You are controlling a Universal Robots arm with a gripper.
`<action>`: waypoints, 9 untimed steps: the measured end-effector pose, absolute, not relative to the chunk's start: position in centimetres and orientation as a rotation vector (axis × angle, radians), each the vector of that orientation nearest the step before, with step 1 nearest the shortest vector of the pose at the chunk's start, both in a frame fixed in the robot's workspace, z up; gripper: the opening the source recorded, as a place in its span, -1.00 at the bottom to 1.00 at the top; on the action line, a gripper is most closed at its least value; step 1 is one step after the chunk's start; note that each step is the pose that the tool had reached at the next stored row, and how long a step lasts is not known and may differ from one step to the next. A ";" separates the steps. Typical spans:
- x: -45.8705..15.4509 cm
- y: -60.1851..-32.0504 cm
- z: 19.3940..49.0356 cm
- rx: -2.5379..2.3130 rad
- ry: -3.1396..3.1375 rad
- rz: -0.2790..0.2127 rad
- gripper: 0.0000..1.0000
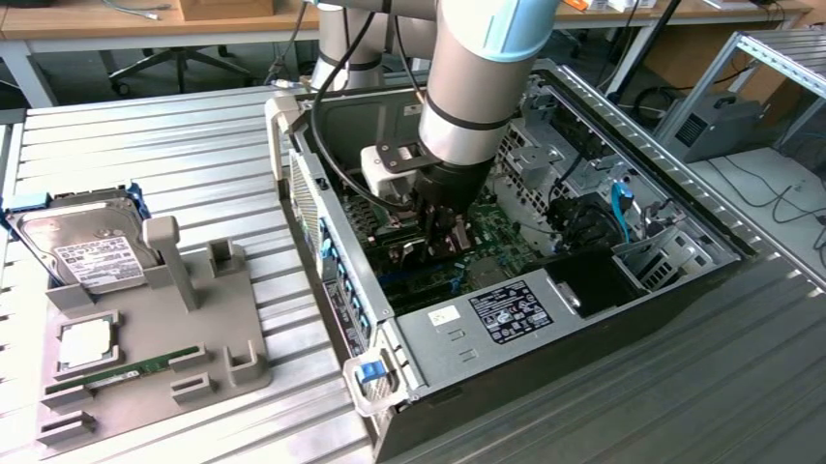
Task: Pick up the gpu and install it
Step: 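Insert the gpu into the slot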
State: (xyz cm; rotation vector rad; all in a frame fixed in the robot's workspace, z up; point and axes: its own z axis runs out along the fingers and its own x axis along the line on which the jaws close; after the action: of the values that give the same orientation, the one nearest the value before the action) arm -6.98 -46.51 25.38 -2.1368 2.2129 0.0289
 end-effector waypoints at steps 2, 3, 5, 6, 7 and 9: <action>-7.0 -46.5 25.4 -2.137 2.213 0.029 -0.46; -7.0 -46.5 25.4 -2.137 2.213 0.029 -0.46; -7.0 -46.5 25.3 -2.136 2.212 0.027 -0.46; -7.0 -46.5 25.3 -2.136 2.212 0.027 -0.46; -7.0 -46.5 25.3 -2.136 2.212 0.026 -0.46; -7.0 -46.5 25.3 -2.136 2.211 0.026 -0.46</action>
State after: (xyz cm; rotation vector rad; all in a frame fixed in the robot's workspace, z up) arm -6.99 -46.51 25.29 -2.1363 2.2115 0.0265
